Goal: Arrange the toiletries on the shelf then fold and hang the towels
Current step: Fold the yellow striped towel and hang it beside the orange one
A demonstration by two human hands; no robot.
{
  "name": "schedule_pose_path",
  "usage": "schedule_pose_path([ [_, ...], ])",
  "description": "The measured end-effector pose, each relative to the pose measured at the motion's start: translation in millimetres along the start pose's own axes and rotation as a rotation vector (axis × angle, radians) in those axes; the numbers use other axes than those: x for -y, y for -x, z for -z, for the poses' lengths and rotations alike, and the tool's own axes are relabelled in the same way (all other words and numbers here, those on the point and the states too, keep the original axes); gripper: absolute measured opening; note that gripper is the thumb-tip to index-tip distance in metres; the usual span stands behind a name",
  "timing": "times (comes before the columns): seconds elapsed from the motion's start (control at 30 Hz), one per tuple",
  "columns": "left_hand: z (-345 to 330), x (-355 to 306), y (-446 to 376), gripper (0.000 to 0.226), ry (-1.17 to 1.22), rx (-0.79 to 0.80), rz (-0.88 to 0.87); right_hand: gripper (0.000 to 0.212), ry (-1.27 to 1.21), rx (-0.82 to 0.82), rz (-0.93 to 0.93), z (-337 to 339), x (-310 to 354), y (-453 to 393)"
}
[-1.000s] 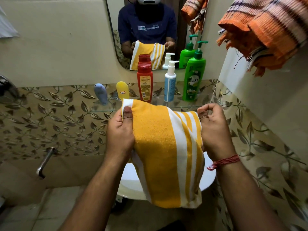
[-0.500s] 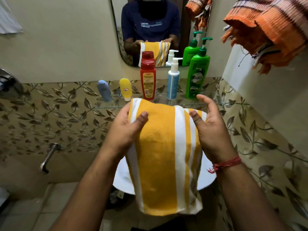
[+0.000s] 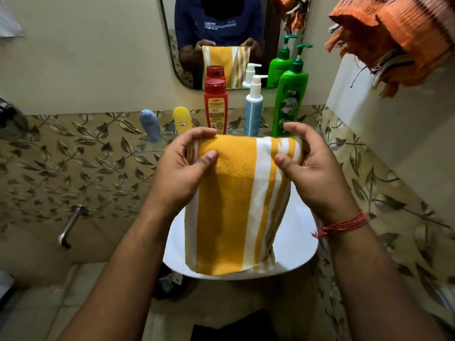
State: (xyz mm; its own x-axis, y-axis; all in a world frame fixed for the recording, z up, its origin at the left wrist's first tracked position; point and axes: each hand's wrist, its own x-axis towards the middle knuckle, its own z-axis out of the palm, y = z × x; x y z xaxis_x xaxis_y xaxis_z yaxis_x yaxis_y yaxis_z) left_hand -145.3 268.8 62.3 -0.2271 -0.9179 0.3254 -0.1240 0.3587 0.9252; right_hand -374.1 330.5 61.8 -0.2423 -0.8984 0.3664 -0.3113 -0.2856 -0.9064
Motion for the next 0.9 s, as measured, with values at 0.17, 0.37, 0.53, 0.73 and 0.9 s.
schedule_pose_path([
  [0.17,6,-5,0,0.029,0.025,-0.08,-0.084,0.058,-0.032,0.024,0.167,0,11,1],
  [0.37,2,-12,-5,0.026,-0.003,-0.135,-0.119,0.059,-0.048,-0.044,0.194,-4,7,0],
  [0.53,-1,-20,-11,0.044,-0.104,-0.118,-0.139,0.061,-0.107,-0.107,0.17,-6,6,-5],
  [0.73,-7,-15,-17,0.061,-0.419,-0.141,-0.145,0.07,0.043,-0.088,0.181,-4,4,-10],
  [0.9,-9,-10,-24,0.029,-0.6,-0.238,-0.238,0.065,0.371,-0.143,0.306,-3,8,-14],
])
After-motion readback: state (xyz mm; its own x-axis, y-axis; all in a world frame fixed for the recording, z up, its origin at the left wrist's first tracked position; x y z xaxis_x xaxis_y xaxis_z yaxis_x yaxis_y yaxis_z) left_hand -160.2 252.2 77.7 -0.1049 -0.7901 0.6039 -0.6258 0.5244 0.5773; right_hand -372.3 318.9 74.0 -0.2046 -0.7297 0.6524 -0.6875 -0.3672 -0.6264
